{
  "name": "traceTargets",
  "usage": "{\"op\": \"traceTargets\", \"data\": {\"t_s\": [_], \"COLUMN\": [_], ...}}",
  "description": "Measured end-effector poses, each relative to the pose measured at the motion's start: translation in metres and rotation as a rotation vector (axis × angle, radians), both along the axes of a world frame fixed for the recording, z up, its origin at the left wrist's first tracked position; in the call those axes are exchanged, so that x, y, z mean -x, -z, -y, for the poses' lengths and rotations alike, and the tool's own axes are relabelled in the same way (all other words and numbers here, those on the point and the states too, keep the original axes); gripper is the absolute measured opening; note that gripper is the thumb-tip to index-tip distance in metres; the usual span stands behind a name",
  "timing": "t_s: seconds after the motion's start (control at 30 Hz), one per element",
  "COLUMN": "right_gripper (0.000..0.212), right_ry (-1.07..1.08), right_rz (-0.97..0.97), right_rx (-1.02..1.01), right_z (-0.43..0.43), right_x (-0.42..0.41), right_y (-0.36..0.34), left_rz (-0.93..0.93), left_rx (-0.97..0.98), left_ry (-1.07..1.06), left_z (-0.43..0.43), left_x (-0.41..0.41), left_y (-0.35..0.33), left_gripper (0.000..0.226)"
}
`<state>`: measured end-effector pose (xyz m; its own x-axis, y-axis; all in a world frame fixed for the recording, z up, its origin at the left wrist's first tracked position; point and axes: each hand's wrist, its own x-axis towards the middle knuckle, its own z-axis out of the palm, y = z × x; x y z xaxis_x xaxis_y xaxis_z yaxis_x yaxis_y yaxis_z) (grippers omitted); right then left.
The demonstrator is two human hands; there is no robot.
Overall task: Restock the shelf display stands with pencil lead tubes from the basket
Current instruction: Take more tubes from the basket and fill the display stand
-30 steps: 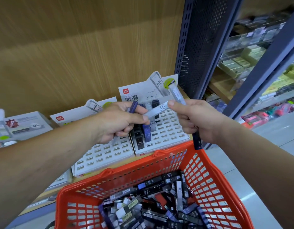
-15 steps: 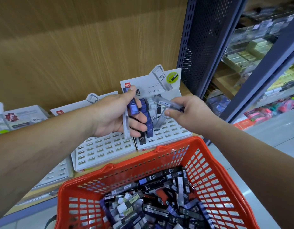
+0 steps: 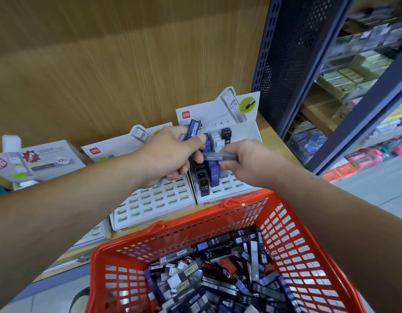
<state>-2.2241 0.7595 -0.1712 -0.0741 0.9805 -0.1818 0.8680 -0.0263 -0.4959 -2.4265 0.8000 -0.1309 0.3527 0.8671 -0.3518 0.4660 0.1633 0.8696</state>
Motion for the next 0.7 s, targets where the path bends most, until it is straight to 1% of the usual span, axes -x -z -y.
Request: {"op": "traceTargets", "data": {"t_s": [0.07, 0.13, 0.2, 0.27, 0.33, 0.37, 0.43, 0.53, 0.63, 0.7], "right_gripper": [0.019, 0.015, 0.024, 0.033, 0.038, 0.038, 0.029, 0.012, 0.02, 0.022], "right_ry": [0.054, 0.102, 0.116, 0.148, 0.203, 0.221, 0.229, 0.225, 0.28, 0.27], "right_rz": [-0.086, -0.18, -0.289, -0.48, -0.728, -0.834, -0.941, -0.924, -0.839, -0.644], "right_rx": [0.01, 0.006, 0.034, 0.08, 0.099, 0.093, 0.064, 0.005, -0.066, -0.104], "right_z": [-0.001, 0.0, 0.004, 0.009, 0.012, 0.013, 0.017, 0.021, 0.02, 0.019], "right_x": [0.001, -0.001, -0.005, -0.01, -0.019, -0.024, -0.031, -0.032, -0.038, -0.047], "right_y": [-0.003, -0.015, -0.029, -0.039, -0.042, -0.043, -0.046, -0.047, -0.044, -0.044], "left_rz": [-0.078, -0.111, -0.109, -0.056, 0.044, 0.079, 0.093, 0.095, 0.111, 0.134], "left_rx": [-0.151, -0.241, -0.266, -0.184, 0.001, 0.079, 0.183, 0.279, 0.29, 0.293], "left_ry": [0.021, 0.107, 0.151, 0.096, -0.014, -0.053, -0.072, -0.043, -0.043, -0.053], "left_z": [0.001, 0.003, 0.006, 0.005, 0.002, 0.0, -0.002, 0.001, 0.003, 0.001], "left_x": [0.0, -0.001, -0.003, -0.006, -0.006, -0.005, -0.002, -0.002, -0.004, -0.004], "left_y": [0.003, 0.004, 0.001, -0.001, -0.001, -0.001, -0.002, -0.004, -0.004, -0.005], "left_gripper": [0.021, 0.026, 0.036, 0.037, 0.031, 0.03, 0.031, 0.035, 0.036, 0.041]}}
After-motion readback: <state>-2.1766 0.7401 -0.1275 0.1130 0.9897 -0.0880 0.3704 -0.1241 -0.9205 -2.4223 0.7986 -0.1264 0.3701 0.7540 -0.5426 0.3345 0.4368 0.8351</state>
